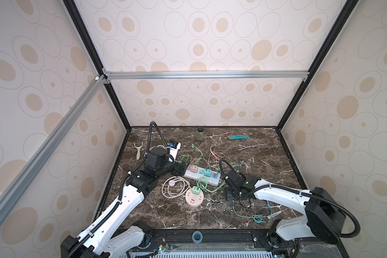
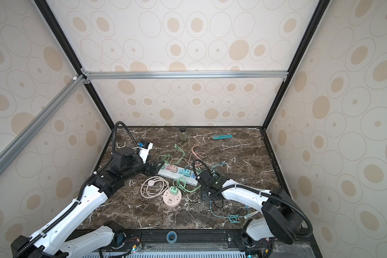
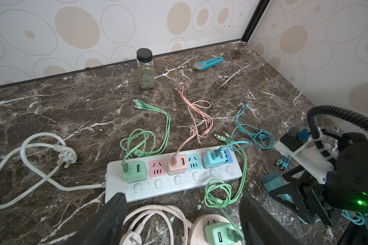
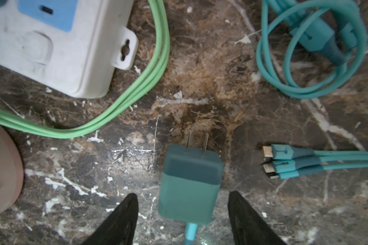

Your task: Insert the plug

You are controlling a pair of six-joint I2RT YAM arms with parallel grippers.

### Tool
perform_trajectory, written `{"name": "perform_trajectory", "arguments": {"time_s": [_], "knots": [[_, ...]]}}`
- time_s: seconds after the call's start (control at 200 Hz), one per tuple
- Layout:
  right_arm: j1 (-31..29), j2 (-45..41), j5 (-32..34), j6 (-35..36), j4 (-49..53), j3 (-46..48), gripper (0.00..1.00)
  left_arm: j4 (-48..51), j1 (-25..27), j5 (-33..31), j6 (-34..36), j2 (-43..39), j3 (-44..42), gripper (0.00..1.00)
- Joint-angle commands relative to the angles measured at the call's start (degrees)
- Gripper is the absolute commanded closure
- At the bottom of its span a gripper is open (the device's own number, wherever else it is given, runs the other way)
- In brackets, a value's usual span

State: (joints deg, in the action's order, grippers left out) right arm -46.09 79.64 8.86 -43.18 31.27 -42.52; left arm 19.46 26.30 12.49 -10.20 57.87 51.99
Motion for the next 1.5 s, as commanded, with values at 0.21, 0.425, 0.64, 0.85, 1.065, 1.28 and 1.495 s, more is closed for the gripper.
{"name": "perform_trajectory", "arguments": {"time_s": [0.21,0.425,0.64,0.85,1.065,1.28,1.495], "knots": [[-0.48,3.13,0.80,-4.96,-4.34,2.09,0.37,0.41,-0.64,1.10,1.08,0.08,0.31,0.17],[-0.44,4.30,1.50,-5.07,-4.82,2.58,0.45,0.49,-0.64,1.56,1.04,0.18,0.34,0.16],[-0.49,3.77,2.66,-2.31,-3.30,2.38,0.61,1.71,-0.73,1.01,-0.39,0.70,1.19,0.16],[-0.48,-1.31,1.91,7.81,-3.66,1.70,0.74,3.21,-0.73,4.30,-2.22,0.94,3.01,0.16],[-0.49,-13.35,-1.99,24.83,-5.29,-0.89,0.75,2.43,-0.73,20.23,-3.33,2.48,3.61,0.15],[-0.58,-24.34,-6.05,43.87,-12.37,0.67,0.79,-1.69,-0.73,34.70,-6.05,3.63,2.33,0.14],[-0.62,-27.61,-8.97,55.43,-13.60,-1.82,0.79,-7.58,-0.73,43.38,-10.94,3.65,0.19,0.15]]}}
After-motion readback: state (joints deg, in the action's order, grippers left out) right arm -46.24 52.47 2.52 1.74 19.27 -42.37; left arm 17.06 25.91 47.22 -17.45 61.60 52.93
